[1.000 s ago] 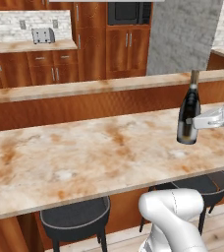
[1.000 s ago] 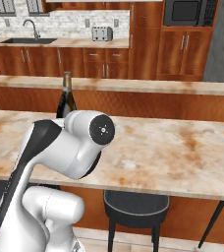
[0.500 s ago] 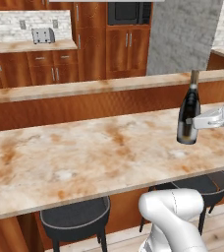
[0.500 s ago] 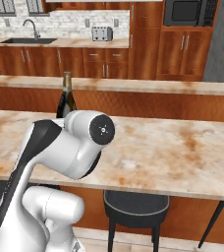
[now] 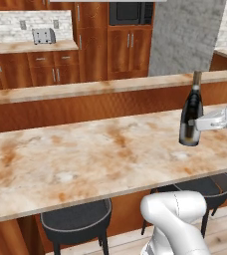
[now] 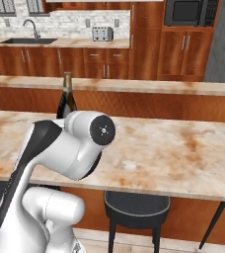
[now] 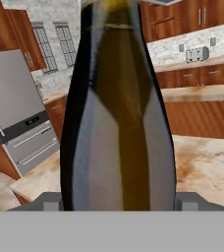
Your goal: Get the candle and the wine from the cabinet and move them to the dining counter.
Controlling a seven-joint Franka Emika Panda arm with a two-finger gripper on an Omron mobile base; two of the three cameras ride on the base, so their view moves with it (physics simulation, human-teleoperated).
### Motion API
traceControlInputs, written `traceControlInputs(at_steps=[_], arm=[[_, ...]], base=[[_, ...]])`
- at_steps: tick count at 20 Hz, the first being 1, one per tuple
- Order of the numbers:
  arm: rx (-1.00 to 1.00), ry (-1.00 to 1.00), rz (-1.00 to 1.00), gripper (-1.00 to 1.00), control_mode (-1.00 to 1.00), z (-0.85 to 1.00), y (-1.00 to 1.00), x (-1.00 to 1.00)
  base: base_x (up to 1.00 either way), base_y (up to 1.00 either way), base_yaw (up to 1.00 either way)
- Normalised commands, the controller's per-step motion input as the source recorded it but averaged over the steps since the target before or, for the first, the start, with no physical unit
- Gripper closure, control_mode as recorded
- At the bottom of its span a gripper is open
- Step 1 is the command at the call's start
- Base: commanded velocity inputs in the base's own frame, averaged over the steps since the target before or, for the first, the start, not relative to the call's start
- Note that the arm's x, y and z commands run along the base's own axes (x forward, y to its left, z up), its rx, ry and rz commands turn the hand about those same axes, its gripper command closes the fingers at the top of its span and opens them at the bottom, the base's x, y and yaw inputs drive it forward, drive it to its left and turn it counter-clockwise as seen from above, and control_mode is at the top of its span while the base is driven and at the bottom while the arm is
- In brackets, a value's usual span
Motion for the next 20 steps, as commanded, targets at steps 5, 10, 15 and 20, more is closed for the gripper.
traceControlInputs(at_steps=[5,10,15,20], arm=[[0.00,0.04,0.02,1.00,-1.00,-0.14,-0.02,0.01],[0.00,0.00,0.08,1.00,-1.00,-0.33,-0.04,0.07],[-0.04,0.01,0.12,1.00,-1.00,-0.35,0.00,0.19],[-0.02,0.04,0.06,1.00,-1.00,-0.33,0.09,0.34]], base=[[0.00,0.00,0.00],[0.00,0.00,0.00],[0.00,0.00,0.00],[0.00,0.00,0.00]])
